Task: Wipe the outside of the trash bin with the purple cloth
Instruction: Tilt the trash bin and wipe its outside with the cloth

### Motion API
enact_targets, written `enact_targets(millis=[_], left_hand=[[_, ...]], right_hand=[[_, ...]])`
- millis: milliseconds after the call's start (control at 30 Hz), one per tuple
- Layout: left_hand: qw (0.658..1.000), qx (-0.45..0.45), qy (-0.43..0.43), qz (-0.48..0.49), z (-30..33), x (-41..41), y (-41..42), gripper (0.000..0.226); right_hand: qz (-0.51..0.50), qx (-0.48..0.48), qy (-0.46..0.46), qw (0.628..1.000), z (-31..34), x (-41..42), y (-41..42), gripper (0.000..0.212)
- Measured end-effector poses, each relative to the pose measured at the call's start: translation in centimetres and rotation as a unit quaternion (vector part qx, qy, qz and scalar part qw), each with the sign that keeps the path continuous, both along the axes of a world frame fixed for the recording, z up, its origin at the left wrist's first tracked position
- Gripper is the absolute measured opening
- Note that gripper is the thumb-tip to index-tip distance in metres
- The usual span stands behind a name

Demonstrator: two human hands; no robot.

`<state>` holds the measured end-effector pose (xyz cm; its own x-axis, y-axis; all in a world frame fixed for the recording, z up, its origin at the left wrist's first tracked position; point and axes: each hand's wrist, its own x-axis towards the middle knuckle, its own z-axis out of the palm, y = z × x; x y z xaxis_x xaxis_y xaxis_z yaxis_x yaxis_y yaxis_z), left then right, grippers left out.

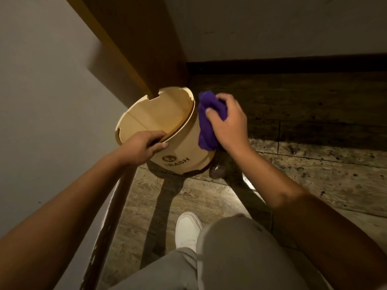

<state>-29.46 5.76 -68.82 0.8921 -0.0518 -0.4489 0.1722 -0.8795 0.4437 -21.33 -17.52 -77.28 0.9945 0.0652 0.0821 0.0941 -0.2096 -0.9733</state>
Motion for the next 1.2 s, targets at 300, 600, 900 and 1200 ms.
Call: enact_targets(millis=[300,600,900,1200], left_hand=[[0.976,-0.164,-0.041,0.138,0.9,0.4,-0.4,0.017],[0.969,-0.168,-0.024,0.181,0.9,0.3,1.6,0.017],[0.968,-0.158,-0.044,0.188,1.1,1.7,0.5,0.016],[0.952,-0.187,-0.049,0.238,1.1,1.1,1.8,0.019]], right_hand=[[0.026,-0.198,-0.081,0.976,-2.9,-2.6,6.3,0.058],[-0.061,-0.266,0.164,0.948,-12.7,-2.1,1.1,0.049],[0.044,-0.136,-0.059,0.988,-2.3,0.4,4.1,0.047],[0.201,-0.403,-0.006,0.893,-12.1,-7.8,0.1,0.052]])
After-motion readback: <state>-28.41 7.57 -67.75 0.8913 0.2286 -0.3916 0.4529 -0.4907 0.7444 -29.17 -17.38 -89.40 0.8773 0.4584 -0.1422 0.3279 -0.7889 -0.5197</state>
